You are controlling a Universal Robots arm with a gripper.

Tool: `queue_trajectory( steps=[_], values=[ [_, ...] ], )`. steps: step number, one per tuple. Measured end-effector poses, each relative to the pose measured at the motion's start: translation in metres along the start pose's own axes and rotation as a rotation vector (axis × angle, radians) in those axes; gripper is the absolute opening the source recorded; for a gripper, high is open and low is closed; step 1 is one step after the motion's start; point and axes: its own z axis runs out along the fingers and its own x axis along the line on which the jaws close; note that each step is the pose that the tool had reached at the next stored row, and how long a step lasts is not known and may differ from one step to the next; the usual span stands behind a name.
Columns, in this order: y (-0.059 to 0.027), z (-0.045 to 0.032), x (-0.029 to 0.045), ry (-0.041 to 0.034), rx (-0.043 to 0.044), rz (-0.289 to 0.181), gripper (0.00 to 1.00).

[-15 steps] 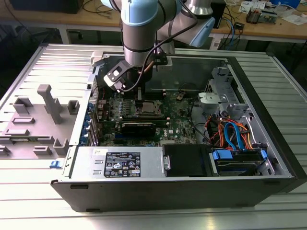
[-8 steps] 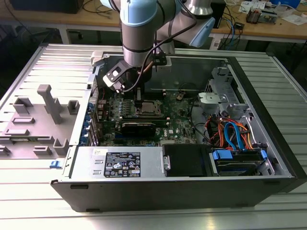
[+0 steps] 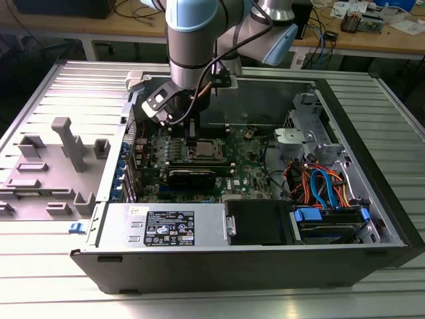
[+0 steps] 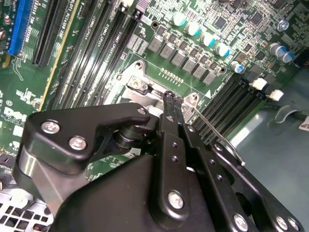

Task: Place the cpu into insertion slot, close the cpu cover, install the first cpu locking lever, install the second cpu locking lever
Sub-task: 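Close the cpu cover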

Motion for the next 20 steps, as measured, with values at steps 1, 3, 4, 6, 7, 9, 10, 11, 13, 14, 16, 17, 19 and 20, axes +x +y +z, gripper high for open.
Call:
queue_trajectory(
  steps=[1, 3, 4, 6, 7, 9, 10, 11, 13, 14, 16, 17, 19, 20],
  values=[
    [0.0008, -0.0003, 0.0, 0.0001, 0.0, 0.0, 0.11],
    [0.0063, -0.0005, -0.0003, -0.0001, 0.0001, 0.0, 0.11],
    [0.0093, -0.0004, -0.0004, -0.0001, 0.0001, 0.0, 0.11],
    [0.0168, -0.0004, -0.0007, 0.0, 0.0001, 0.0, 0.11],
    [0.02, -0.0003, -0.0008, -0.0001, 0.0001, 0.0, 0.11],
    [0.0277, -0.0002, -0.0011, 0.0, 0.0001, 0.0, 0.11],
    [0.0301, -0.0002, -0.0012, 0.0, 0.0001, 0.0, 0.11],
    [0.0317, -0.0002, -0.0014, 0.0, 0.0, 0.0, 0.11],
    [0.0317, -0.0002, -0.0014, -0.0001, 0.0001, 0.0, 0.11],
    [0.0318, -0.0002, -0.0013, -0.0001, 0.0001, 0.0, 0.11],
    [0.0319, -0.0002, -0.0013, -0.0001, 0.0001, 0.0, 0.11],
    [0.0319, -0.0003, -0.0013, -0.0001, 0.0001, 0.0, 0.11],
    [0.032, -0.0003, -0.0013, -0.0001, 0.0001, 0.0, 0.11],
    [0.032, -0.0002, -0.0013, -0.0001, 0.0001, 0.0, 0.11]
  ],
)
